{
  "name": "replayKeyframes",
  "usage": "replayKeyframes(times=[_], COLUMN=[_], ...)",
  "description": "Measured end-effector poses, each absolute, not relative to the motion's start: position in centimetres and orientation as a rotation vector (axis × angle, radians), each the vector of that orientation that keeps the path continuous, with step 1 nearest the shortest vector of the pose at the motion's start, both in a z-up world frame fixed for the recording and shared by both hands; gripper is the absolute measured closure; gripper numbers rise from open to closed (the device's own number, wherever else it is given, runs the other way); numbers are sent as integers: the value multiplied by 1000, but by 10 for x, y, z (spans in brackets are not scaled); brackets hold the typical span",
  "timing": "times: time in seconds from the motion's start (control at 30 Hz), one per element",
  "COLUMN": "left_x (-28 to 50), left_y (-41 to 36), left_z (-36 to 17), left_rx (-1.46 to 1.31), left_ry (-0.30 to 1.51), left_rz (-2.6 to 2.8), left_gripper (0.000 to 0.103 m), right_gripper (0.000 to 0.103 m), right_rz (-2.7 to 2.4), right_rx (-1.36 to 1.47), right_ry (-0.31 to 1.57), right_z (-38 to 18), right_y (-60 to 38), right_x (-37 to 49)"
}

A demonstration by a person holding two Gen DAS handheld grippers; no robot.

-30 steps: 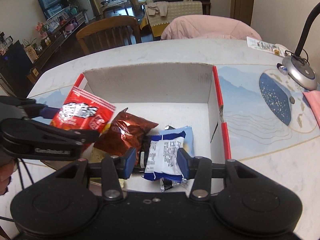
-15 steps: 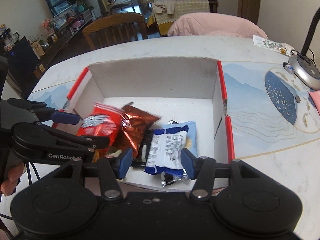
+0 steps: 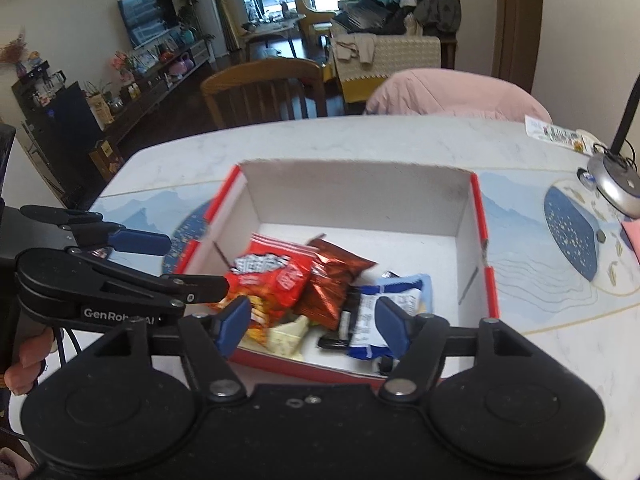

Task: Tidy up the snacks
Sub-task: 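Open both grippers to drop the two bags into the box, then move both grippers back to the M&M's packet and yellow jelly stick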

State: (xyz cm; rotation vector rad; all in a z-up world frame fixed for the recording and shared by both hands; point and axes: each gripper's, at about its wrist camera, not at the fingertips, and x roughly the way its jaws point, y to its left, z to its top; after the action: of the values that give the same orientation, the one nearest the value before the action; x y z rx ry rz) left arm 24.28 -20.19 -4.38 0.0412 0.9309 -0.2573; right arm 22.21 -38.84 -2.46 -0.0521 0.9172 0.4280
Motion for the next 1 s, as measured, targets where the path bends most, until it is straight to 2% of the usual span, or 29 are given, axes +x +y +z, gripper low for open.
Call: replayKeyframes(times=[0.2, 0.33, 0.6, 0.67, 1.0], left_x=[220, 206, 183, 177, 145], left_y=[-172, -147, -87, -69, 31], left_z=[-28, -22, -17, -18, -32], left_rx=[26, 9, -31, -50, -138], left_ry=[881, 862, 842, 842, 830], left_rz=[-246, -232, -178, -161, 13], left_gripper=[27, 27, 25, 25, 25], right_gripper=[30, 21, 15, 5, 2], right_rz=[462, 484, 550, 559, 687], right_rx=[-47, -56, -90, -104, -180], right_ry=[896, 874, 872, 866, 873], right_z=[-13, -8, -8, -10, -27], right_y=[-361, -338, -279, -263, -175], right_x=[209, 200, 190, 189, 192])
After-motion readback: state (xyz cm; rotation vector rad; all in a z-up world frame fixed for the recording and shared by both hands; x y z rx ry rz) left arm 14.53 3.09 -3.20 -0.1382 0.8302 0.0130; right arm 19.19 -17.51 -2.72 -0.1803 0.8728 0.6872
